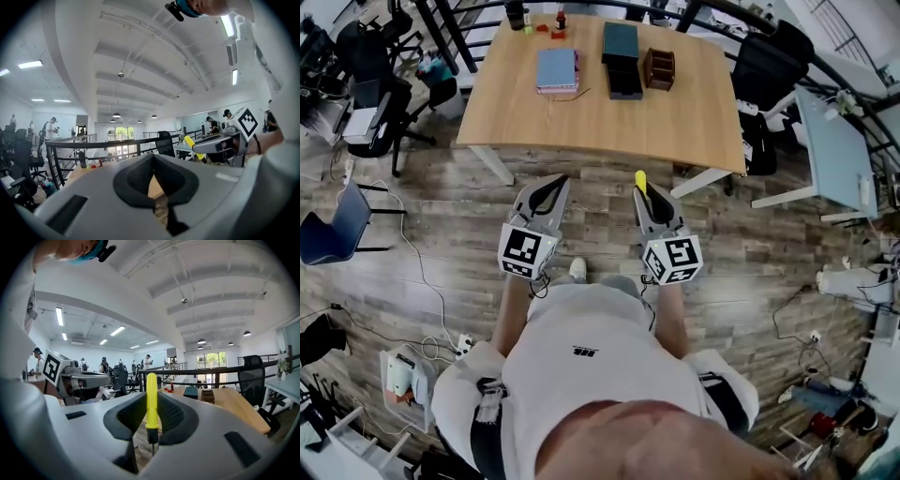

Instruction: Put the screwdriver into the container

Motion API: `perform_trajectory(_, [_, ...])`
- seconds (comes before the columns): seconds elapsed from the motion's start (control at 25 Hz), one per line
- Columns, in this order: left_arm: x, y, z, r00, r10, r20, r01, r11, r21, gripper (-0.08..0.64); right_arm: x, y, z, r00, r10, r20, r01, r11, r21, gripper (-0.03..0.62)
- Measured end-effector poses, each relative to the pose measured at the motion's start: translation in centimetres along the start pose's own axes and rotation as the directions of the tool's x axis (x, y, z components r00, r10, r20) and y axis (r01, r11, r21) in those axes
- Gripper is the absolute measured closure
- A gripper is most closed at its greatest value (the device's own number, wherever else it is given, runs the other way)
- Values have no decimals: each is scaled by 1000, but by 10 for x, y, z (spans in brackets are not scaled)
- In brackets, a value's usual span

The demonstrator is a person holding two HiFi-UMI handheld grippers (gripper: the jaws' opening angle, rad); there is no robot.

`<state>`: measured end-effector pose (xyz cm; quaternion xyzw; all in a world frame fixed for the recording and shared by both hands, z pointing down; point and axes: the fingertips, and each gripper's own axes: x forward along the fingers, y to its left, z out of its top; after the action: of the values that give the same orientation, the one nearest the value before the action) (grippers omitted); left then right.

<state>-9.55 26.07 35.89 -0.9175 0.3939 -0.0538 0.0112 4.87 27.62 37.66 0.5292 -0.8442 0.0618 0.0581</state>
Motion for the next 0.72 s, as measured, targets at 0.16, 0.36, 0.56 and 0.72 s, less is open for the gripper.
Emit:
perform_trajectory(0.16, [7, 12, -1, 1000, -9, 4, 9, 1000, -2, 551, 11, -2, 1, 1000, -14, 1, 14, 1000, 1, 531])
perform_trajectory(0.36, [23, 23, -1, 1000, -20, 8, 20, 1000, 6, 551, 27, -12, 5, 1000, -24, 13, 24, 1000, 0, 531])
perform_trajectory(0.56, [42, 31, -6, 1000, -27, 3, 27, 1000, -1, 551, 42, -22, 8, 999, -24, 22, 24, 1000, 4, 531])
perform_trajectory(0.72, [58, 37, -7, 1000, -26, -2, 26, 1000, 5, 551, 53, -35, 10, 999, -23, 22, 23, 1000, 4, 531])
